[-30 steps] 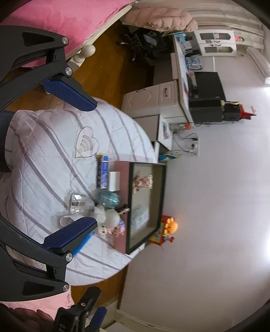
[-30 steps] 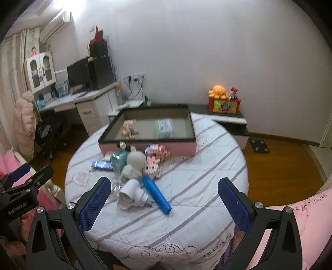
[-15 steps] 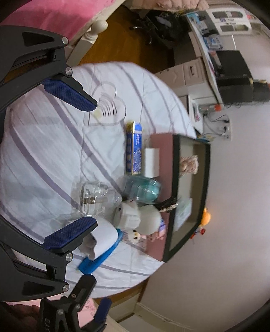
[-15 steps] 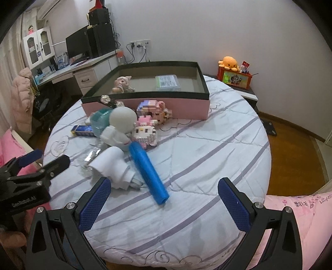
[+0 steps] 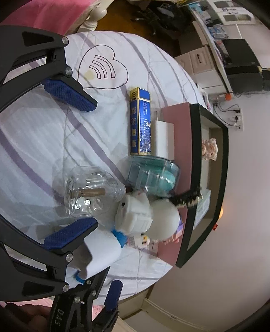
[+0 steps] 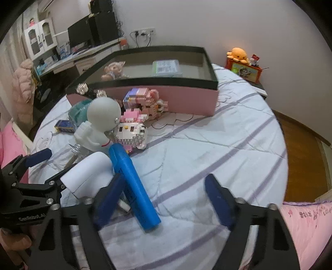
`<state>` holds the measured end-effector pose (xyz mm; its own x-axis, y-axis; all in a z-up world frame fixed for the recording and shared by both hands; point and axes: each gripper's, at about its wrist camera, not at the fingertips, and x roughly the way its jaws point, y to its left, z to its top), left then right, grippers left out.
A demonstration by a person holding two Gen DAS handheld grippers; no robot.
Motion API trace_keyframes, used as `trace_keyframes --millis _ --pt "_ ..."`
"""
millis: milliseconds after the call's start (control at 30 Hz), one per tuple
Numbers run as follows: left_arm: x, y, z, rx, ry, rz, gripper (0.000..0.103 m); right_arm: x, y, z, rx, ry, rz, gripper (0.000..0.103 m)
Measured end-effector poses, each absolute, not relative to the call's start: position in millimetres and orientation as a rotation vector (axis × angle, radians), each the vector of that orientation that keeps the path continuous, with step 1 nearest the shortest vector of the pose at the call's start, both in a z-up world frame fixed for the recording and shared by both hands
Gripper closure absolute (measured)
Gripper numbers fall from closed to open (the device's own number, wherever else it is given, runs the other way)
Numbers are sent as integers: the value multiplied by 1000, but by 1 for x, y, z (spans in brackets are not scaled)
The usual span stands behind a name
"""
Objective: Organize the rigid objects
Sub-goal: 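Grasp the glass bottle with the left tool while the right tool grasps the blue highlighter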
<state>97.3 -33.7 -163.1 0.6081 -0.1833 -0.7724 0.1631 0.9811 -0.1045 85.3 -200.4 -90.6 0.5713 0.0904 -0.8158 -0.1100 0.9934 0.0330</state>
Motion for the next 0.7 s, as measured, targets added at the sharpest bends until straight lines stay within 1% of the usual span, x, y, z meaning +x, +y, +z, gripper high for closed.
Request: trace_keyframes --millis 67,133,200,233,333,367,400,467,533,600,667,700 --pt "100 -34 -166 -3 899 -188 2 88 -199 -91 -24 951 149 32" --pt "98 -36 -168 43 895 -179 7 90 -195 -92 -48 957 182 36" --pt "97 -37 -168 66 890 -182 11 89 -189 -91 -84 962 221 45" --pt "96 -36 -167 65 887 -186 15 88 -184 -91 -109 964 244 47" --pt "95 -33 -166 77 878 -190 23 87 -181 -93 -147 977 275 48" --pt "96 -32 -165 81 878 -197 23 88 -181 -94 -148 985 279 49" --pt "97 -31 -165 85 878 -204 23 89 -181 -97 -163 998 285 52" --pt "98 -33 -164 109 872 -206 21 86 -171 -100 -242 1013 306 55" --pt "100 -36 -165 126 861 -206 19 84 -163 -101 -273 1008 337 55" --pt "103 -33 -167 101 860 -210 22 87 -162 -102 -274 999 334 56" --pt "105 -31 -165 73 865 -229 27 91 -166 -104 -246 984 342 58" --pt "103 -31 -164 71 863 -238 39 92 -167 -105 -235 983 346 60"
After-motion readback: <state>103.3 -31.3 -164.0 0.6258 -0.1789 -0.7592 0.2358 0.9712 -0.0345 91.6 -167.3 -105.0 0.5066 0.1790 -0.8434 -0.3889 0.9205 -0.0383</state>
